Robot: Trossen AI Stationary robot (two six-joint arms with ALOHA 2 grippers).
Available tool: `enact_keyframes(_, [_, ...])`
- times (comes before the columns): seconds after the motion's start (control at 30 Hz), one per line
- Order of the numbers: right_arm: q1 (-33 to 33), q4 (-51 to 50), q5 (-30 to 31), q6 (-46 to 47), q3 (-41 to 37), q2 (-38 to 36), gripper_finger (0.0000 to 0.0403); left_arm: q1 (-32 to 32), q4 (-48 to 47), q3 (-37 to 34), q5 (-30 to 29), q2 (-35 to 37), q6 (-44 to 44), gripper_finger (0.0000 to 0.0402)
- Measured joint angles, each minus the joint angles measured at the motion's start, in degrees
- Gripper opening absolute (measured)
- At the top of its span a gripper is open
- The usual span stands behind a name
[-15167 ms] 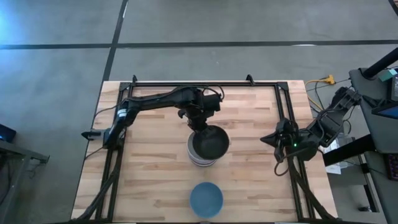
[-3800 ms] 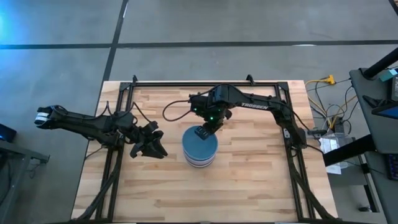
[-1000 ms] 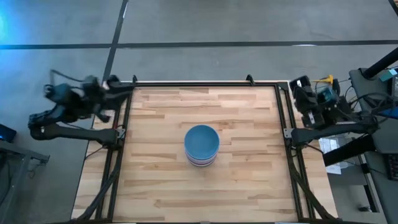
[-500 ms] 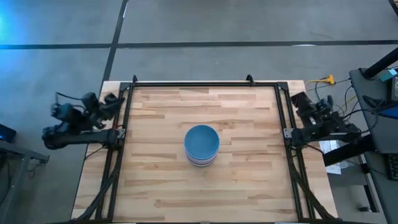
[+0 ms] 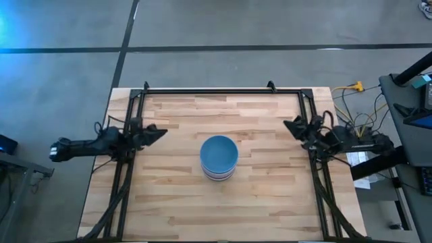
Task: Nest bowls inside each other
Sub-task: Return to Home Position
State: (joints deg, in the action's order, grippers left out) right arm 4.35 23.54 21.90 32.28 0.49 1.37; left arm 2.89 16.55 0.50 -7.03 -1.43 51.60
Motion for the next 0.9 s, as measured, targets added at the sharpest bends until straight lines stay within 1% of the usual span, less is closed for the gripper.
enact_keyframes(0.03, [0.02,-1.96,-1.33,1.21,0.0,-0.09,0.0047,-0.1,-1.01,0.07,1.36,0.09,1.75,0.0122])
enact_keyframes(0.13, [0.01,-6.66,-5.2,3.91,0.0,-0.21,0.0047,-0.6,-8.86,0.07,7.88,-0.15,3.59,0.0122])
enact_keyframes(0.17, [0.12,-8.11,-5.87,4.49,0.03,-0.1,0.0047,-0.73,-8.51,0.02,9.55,-0.33,3.59,0.0122])
enact_keyframes(0.2, [0.12,-10.18,-6.28,4.75,0.04,-0.07,0.0047,-0.74,-9.13,-0.01,10.46,-0.43,3.64,0.0122])
enact_keyframes(0.27, [0.12,-15.01,-6.45,4.83,0.02,-0.08,0.0047,-0.74,-14.4,-0.01,11.93,-0.58,3.65,0.0122])
enact_keyframes(0.3, [0.12,-17.35,-6.43,4.93,0.02,-0.05,0.0047,-0.76,-14.82,-0.01,12.77,-0.74,3.24,0.0122])
enact_keyframes(0.37, [0.12,-21.39,-6.53,3.53,0.09,0.13,0.0047,-0.76,-14.53,0.01,14.27,-2.29,-0.39,0.0122])
enact_keyframes(0.5, [0.12,-21.53,-6.96,-1.82,0.33,2.17,0.0047,-0.76,-14.1,-0.01,16.21,-5.64,-7.58,0.0122])
enact_keyframes(0.63, [0.12,-21.7,-6.88,-2.61,0.35,3.42,0.0047,-0.76,-13.45,-0.01,23.01,-8.54,-8.48,0.0122])
enact_keyframes(0.77, [0.12,-21.67,-6.89,-2.56,0.35,4.1,0.0047,-0.8,-13.48,-0.03,23.5,-10.71,-9.06,0.0122])
enact_keyframes(0.83, [0.12,-21.65,-6.87,-2.56,0.35,4.08,0.0047,-0.78,-13.55,-0.06,22.44,-11.99,-13.6,0.0122])
enact_keyframes(0.9, [0.12,-21.67,-6.87,-2.56,0.35,4.05,0.0047,-0.77,-13.72,-0.08,20.9,-13.32,-20.25,0.0122])
